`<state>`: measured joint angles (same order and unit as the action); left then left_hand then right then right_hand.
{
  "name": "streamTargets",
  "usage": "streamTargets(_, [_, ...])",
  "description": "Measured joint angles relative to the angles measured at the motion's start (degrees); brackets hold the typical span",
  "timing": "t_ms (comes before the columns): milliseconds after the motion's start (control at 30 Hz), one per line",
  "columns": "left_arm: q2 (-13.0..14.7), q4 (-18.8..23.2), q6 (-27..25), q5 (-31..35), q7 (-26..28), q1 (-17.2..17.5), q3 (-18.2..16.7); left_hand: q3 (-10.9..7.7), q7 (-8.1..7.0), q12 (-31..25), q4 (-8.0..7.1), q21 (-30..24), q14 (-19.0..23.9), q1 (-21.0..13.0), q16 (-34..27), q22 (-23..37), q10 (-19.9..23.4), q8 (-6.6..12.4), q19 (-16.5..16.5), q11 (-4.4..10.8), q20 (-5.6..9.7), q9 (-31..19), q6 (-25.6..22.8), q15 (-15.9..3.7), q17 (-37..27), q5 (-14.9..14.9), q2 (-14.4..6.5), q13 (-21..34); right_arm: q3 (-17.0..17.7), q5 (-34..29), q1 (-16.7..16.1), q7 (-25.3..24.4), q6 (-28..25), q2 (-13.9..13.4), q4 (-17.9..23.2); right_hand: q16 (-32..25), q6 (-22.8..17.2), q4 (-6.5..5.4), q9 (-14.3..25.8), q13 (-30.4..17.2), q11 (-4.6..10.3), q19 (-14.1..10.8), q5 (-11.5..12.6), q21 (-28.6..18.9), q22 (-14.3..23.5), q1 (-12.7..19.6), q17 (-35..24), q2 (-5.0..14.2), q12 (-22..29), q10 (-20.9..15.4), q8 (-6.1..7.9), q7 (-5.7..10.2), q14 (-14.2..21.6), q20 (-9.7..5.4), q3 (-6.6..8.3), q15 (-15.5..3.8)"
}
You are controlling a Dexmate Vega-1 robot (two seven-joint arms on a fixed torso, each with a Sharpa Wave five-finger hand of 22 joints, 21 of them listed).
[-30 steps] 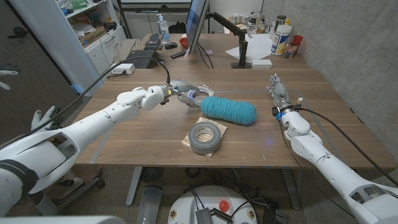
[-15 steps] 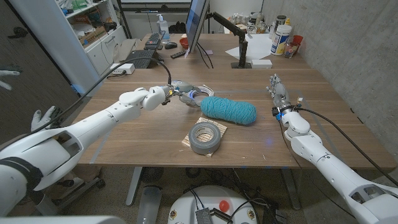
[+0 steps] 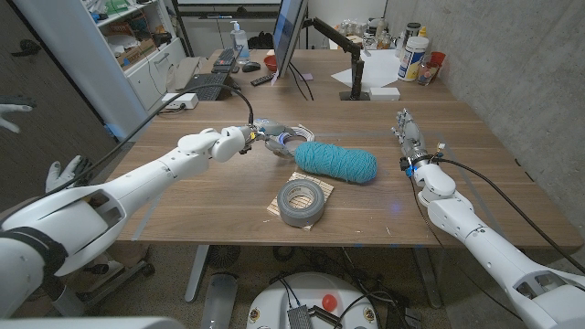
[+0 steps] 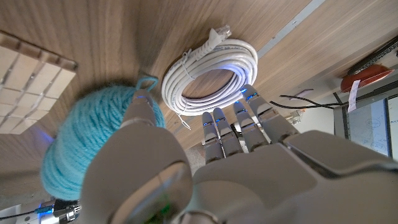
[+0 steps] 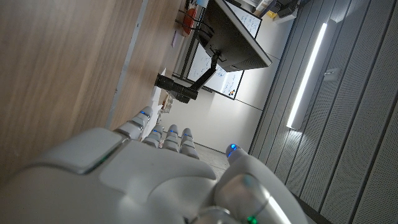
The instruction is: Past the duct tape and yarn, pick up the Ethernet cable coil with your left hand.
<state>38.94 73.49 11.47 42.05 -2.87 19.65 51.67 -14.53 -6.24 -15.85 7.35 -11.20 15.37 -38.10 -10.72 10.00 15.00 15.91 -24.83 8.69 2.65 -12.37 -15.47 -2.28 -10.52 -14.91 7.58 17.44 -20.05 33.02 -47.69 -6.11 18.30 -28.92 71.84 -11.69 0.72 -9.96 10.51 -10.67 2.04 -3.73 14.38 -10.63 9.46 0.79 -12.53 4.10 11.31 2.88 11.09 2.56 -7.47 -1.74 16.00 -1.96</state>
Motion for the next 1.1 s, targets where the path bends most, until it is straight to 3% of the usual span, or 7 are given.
streamTargets(1100, [-2.4, -3.8, 0.8, 0.2, 0.3, -2.6, 2.7, 0.34, -0.31, 0.0, 0.01, 0.0, 0.0, -0.3, 0.0, 0.0, 0.0, 0.00, 0.0, 0.00, 0.00, 0.0, -0.3, 0.00, 0.0, -0.4, -0.3, 0.3, 0.1, 0.4, 0.0, 0.4, -0.1, 0.0, 0.1, 0.0, 0.0, 0.00, 0.0, 0.0, 0.00, 0.0, 0.0, 0.0, 0.0, 0.0, 0.0, 0.00, 0.0, 0.0, 0.00, 0.00, 0.0, 0.00, 0.00, 0.00])
